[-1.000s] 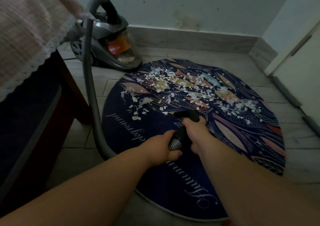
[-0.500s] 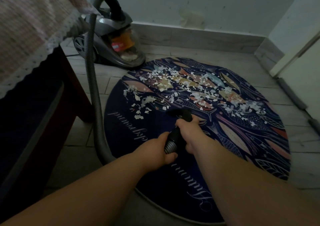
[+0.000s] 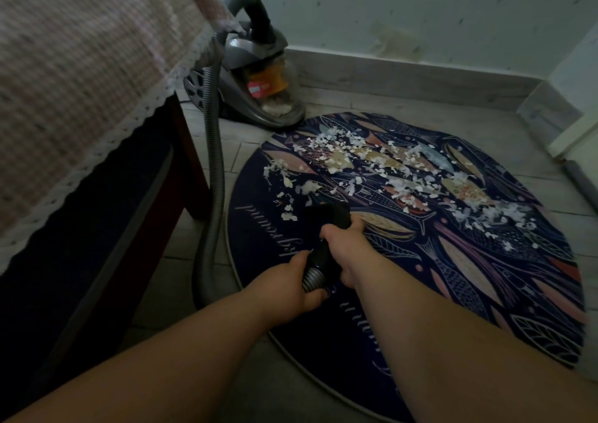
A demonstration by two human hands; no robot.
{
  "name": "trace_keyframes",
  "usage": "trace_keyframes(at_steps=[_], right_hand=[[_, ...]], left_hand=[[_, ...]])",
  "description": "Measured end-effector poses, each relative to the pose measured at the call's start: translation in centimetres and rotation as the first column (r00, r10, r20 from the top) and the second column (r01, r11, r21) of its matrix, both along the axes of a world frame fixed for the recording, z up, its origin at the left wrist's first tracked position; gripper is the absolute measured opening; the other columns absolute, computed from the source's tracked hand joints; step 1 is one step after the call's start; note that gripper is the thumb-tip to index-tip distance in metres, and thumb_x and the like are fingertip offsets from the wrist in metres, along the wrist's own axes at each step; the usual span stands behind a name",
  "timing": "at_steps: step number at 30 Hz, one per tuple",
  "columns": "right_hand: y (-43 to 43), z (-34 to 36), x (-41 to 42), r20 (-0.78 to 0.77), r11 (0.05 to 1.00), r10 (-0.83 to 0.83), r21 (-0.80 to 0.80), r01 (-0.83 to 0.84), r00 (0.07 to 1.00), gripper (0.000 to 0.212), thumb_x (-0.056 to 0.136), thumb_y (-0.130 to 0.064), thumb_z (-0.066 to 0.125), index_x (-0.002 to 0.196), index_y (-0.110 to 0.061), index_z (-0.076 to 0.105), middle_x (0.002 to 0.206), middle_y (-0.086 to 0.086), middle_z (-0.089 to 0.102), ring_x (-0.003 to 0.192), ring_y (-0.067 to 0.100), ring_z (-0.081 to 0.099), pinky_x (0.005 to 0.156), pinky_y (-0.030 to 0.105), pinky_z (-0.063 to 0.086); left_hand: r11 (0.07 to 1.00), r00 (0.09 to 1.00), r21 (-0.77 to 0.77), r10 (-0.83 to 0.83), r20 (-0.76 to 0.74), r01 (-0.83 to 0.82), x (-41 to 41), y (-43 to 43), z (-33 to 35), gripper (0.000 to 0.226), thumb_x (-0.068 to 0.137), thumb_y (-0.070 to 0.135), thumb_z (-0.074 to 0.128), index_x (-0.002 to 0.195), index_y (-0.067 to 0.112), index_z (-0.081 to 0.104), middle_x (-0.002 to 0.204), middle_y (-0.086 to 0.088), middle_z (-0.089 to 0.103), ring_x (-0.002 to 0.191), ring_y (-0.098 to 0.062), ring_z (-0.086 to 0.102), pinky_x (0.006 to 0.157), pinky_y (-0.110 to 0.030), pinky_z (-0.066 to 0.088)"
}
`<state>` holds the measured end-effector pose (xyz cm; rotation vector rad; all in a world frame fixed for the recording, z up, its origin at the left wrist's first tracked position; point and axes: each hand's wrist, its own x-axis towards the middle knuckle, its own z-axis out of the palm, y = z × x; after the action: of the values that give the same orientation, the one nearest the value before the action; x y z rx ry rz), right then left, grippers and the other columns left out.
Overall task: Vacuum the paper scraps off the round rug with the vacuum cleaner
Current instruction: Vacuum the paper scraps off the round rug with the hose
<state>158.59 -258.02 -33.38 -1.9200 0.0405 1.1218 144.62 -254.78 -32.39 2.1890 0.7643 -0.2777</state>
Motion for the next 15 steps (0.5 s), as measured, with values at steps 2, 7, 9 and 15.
trace_keyframes(at_steps=[2, 7, 9, 15], right_hand=[[0.1, 0.0, -0.4, 0.004, 1.000, 0.007, -0.002, -0.007, 1.000, 0.084, 0.087, -0.022, 0.059, 0.151, -0.045, 0.010, 0.108, 0.014, 0.056, 0.094, 0.034, 0.061, 0.087, 0.051, 0.056], [0.4, -0.1, -0.9, 0.004, 1.000, 0.021, 0.001, -0.021, 1.000, 0.084, 0.088, -0.022, 0.059, 0.152, -0.045, 0.009, 0.106, 0.013, 0.055, 0.095, 0.033, 0.060, 0.090, 0.051, 0.055], [0.5, -0.1, -1.1, 0.005, 1.000, 0.020, 0.007, -0.020, 1.000, 0.083, 0.089, -0.021, 0.058, 0.152, -0.044, 0.009, 0.106, 0.012, 0.055, 0.095, 0.033, 0.060, 0.089, 0.050, 0.055], [0.2, 0.1, -1.6, 0.014, 1.000, -0.010, 0.026, 0.010, 1.000, 0.079, 0.090, -0.017, 0.057, 0.152, -0.038, 0.013, 0.102, 0.012, 0.054, 0.088, 0.030, 0.058, 0.072, 0.042, 0.054]], left_hand=[[1.000, 1.000, -0.003, 0.002, 0.001, -0.002, -0.3, 0.0, 0.1, 0.077, 0.087, 0.042, 0.061, 0.147, 0.025, 0.015, 0.119, -0.005, 0.058, 0.089, -0.017, 0.059, 0.074, -0.024, 0.045], [1.000, 1.000, 0.017, 0.004, -0.009, -0.004, -1.0, 0.2, 0.2, 0.076, 0.087, 0.042, 0.061, 0.147, 0.025, 0.017, 0.117, -0.005, 0.059, 0.091, -0.019, 0.061, 0.076, -0.026, 0.048], [1.000, 1.000, 0.029, 0.007, -0.011, -0.007, -1.2, 0.3, 0.1, 0.076, 0.086, 0.042, 0.061, 0.146, 0.025, 0.018, 0.117, -0.005, 0.059, 0.092, -0.020, 0.062, 0.076, -0.026, 0.048], [0.999, 1.000, 0.038, -0.004, -0.016, 0.004, -1.5, 0.2, 0.3, 0.073, 0.087, 0.042, 0.062, 0.144, 0.023, 0.021, 0.119, -0.005, 0.058, 0.094, -0.019, 0.062, 0.078, -0.027, 0.049]])
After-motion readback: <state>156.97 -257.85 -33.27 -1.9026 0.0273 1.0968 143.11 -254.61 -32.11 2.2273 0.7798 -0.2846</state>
